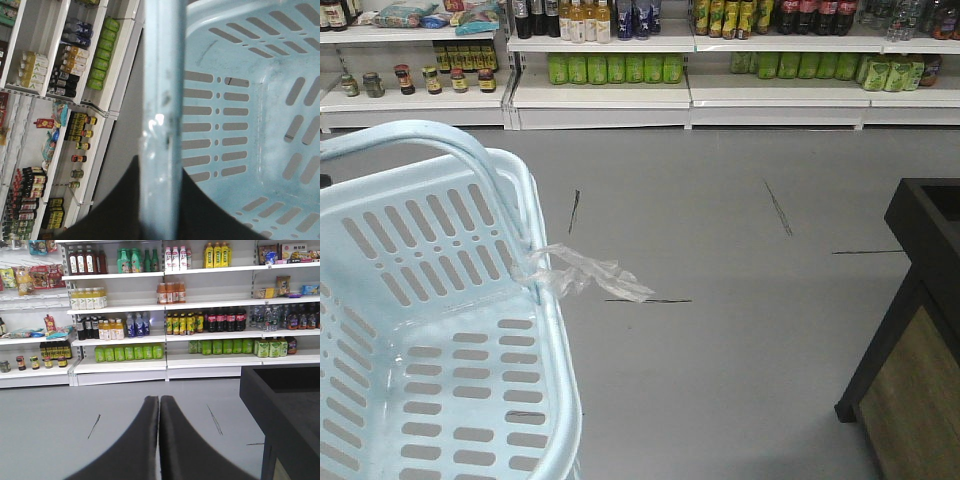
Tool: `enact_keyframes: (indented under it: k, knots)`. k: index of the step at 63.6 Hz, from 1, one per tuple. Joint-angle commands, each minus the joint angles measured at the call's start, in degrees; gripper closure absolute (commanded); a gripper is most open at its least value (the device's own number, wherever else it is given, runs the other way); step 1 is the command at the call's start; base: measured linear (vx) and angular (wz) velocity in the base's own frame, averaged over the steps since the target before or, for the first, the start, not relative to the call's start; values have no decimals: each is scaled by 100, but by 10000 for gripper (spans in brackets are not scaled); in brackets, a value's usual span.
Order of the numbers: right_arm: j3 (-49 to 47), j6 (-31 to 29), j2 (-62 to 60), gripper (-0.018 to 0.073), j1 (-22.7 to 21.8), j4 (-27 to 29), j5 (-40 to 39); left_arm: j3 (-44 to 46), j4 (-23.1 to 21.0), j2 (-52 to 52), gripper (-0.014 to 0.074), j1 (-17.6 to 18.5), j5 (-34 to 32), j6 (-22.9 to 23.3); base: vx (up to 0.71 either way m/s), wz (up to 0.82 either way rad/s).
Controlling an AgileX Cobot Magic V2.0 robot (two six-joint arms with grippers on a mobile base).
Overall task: Pick three apples into basket with both arms
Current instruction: 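Drive the base along the aisle carrying the basket in the left gripper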
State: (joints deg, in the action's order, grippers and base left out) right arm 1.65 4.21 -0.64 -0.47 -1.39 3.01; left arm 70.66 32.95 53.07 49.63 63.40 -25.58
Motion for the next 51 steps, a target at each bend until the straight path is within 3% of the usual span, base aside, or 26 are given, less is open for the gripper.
enact_keyframes:
  k: [1, 51]
  knots:
    - [73, -43, 29, 568, -4, -11, -459, 186, 198, -57, 603, 17, -396, 83, 17, -1]
    - [73, -43, 29, 568, -4, -11, -465, 186, 198, -57, 603, 17, -396, 83, 14, 3]
